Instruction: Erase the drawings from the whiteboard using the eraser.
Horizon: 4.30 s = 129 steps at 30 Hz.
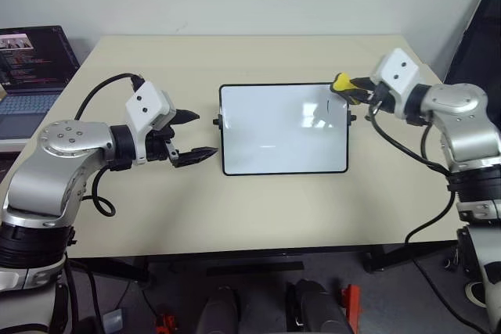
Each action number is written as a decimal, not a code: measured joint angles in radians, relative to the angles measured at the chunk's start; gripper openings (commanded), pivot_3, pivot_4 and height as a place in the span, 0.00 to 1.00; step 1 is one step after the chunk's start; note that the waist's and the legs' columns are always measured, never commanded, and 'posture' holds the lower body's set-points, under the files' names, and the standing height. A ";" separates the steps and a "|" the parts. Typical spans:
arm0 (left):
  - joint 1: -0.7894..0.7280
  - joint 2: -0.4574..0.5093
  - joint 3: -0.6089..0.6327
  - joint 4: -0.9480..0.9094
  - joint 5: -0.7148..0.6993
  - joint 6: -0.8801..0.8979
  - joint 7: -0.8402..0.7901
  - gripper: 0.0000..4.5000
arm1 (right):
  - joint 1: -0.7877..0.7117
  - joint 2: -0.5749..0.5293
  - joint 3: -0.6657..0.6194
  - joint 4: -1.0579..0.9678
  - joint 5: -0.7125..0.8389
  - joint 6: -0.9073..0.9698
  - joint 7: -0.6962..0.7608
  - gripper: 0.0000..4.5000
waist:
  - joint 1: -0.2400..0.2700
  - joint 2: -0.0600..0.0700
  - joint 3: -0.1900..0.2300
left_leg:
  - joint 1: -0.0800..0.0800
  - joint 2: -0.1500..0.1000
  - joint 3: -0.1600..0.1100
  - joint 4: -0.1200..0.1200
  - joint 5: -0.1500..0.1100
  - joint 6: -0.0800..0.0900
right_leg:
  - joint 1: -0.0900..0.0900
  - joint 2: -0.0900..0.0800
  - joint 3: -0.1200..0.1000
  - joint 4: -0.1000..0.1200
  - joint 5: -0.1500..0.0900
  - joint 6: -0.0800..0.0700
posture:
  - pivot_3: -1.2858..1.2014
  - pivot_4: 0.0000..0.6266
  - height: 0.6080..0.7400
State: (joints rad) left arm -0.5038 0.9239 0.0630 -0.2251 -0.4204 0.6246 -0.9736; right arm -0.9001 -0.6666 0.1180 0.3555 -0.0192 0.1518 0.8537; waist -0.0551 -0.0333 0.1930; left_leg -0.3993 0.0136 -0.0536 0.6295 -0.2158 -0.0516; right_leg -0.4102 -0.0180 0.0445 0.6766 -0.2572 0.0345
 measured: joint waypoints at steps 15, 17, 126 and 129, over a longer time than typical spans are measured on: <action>0.033 -0.001 0.004 -0.021 -0.001 0.008 0.008 1.00 | -0.129 0.088 0.071 0.359 -0.126 -0.202 -0.090 0.06 | -0.003 0.000 0.000 | 0.005 0.000 0.000 0.001 0.000 0.000 | 0.004 0.000 0.001 0.001 0.000 0.001 | 0.52 0.24 1.00; 0.033 -0.001 0.004 -0.022 -0.001 0.008 0.012 1.00 | -0.114 0.093 0.078 0.358 -0.131 -0.216 -0.086 0.06 | -0.004 -0.001 -0.001 | 0.007 0.000 0.000 0.001 0.000 0.000 | 0.006 0.000 0.001 0.002 -0.002 0.003 | 0.52 0.24 1.00; 0.121 0.042 0.059 -0.015 -0.001 -0.003 0.002 1.00 | 0.277 -0.272 -0.108 -0.400 0.063 0.353 0.230 0.23 | 0.020 -0.003 0.002 | 0.001 0.000 -0.001 0.001 -0.001 0.000 | 0.000 0.000 -0.001 0.003 -0.006 0.002 | 0.52 0.24 1.00; 0.114 0.019 0.048 -0.024 -0.011 0.000 0.001 1.00 | 0.243 -0.257 -0.109 -0.254 0.060 0.423 0.170 0.23 | 0.019 -0.003 0.002 | 0.001 0.000 0.000 0.001 -0.001 0.000 | 0.000 0.000 -0.001 0.003 -0.004 -0.001 | 0.52 0.24 1.00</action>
State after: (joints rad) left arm -0.3898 0.9426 0.1113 -0.2491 -0.4311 0.6241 -0.9723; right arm -0.6567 -0.9234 0.0090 0.1016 0.0408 0.5745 1.0234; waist -0.0363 -0.0363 0.1949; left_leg -0.3981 0.0138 -0.0540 0.6302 -0.2172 -0.0517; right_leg -0.4101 -0.0183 0.0436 0.6795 -0.2616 0.0336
